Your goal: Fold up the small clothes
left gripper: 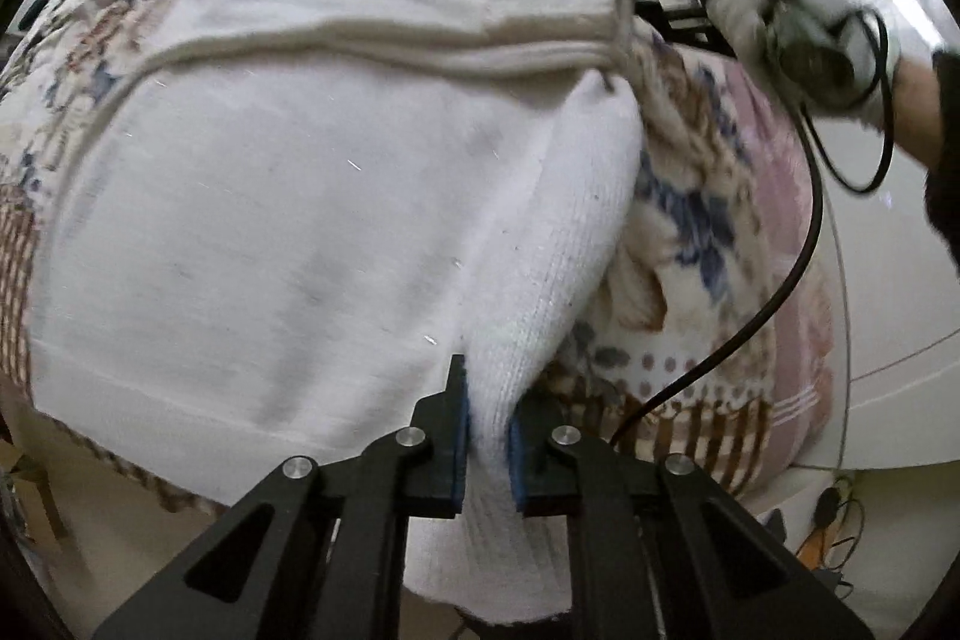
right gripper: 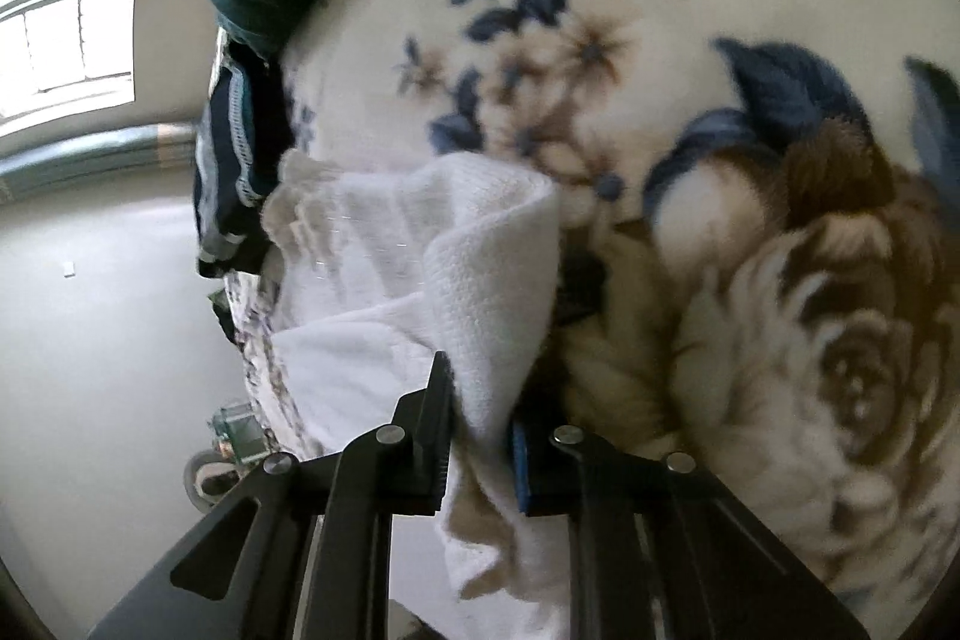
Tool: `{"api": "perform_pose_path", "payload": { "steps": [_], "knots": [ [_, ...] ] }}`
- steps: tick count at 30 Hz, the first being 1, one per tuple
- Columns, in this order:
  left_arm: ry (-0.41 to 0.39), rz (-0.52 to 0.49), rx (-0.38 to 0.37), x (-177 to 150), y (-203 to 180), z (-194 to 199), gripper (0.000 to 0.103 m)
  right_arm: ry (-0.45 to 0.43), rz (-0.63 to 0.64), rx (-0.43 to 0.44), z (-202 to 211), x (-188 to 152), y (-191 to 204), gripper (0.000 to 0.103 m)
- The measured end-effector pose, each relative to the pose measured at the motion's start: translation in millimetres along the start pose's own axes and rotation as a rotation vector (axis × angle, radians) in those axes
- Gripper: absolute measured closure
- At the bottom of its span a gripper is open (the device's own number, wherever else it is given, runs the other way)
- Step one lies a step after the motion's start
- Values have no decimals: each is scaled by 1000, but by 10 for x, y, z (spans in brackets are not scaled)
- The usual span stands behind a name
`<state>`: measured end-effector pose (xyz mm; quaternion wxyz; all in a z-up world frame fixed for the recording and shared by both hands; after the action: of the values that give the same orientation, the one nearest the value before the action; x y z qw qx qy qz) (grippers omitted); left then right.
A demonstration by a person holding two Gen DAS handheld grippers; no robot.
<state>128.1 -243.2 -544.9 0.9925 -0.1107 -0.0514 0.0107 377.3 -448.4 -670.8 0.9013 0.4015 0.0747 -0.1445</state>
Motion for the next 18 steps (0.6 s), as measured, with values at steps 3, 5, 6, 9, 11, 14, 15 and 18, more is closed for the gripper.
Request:
{"api": "perform_pose_path", "payload": {
  "steps": [3,5,6,9,11,14,15,18],
  "knots": [
    [-29,30,-14,95,150,215,95,-25,-3,0,89,-48,232,87],
    [-51,61,-25,106,326,360,95,-42,-4,-17,116,-79,417,87],
    [-60,82,-30,136,447,437,95,-47,-2,-30,110,-94,537,87],
    [-81,161,-55,218,720,548,95,-53,7,-63,38,-128,924,88],
    [-88,214,-77,236,958,624,95,-56,16,-91,-46,-134,1191,88],
    [-107,281,-97,290,1342,689,95,-42,42,-151,-360,-121,1702,88],
    [-108,310,-110,308,1501,691,95,-33,53,-177,-532,-104,1900,88],
    [-97,390,-143,303,1941,645,95,-3,96,-255,-1093,-85,2381,88]
  ]
}}
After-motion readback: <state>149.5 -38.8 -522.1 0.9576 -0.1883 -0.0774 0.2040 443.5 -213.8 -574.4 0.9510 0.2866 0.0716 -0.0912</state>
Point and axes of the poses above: each gripper's, at about its wrist camera, not at the fingertips, and z roughly against the way its jaws point, y to its left, x to its top, the point moved 9 cm from there along -z, roughly the way its jaws point, and after that the axes turned 10 degrees about y, right-handed, at the moved point
